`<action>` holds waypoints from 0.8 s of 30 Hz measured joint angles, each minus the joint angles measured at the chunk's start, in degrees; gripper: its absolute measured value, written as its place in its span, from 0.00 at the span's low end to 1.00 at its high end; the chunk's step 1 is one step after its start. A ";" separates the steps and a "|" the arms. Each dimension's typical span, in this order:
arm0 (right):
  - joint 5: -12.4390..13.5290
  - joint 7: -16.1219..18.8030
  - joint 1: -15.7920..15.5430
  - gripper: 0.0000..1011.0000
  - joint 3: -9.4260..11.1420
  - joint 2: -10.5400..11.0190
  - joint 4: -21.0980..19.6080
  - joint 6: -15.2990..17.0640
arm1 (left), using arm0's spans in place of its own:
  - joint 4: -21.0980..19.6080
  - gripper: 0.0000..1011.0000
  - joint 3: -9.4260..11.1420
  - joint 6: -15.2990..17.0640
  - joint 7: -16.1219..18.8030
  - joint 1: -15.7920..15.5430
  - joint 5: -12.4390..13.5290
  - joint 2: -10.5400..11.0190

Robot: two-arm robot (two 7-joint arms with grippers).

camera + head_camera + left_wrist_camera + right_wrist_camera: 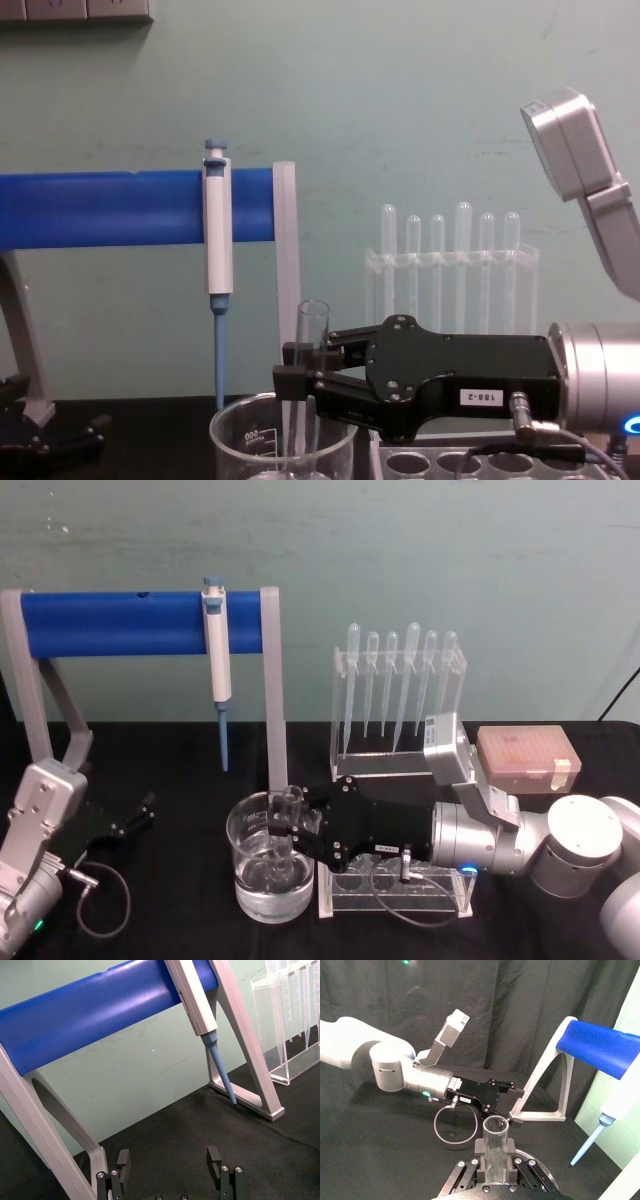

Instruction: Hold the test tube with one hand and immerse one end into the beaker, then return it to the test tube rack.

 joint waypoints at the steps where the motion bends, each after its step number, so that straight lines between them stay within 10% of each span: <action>1: 0.00 0.00 0.00 0.22 0.00 0.00 0.00 0.00 | 0.00 0.99 0.00 0.00 0.00 0.00 0.00 0.00; 24: 0.00 0.00 0.00 0.22 0.00 0.00 0.00 0.00 | 0.00 0.99 0.00 0.00 0.00 0.00 0.00 0.00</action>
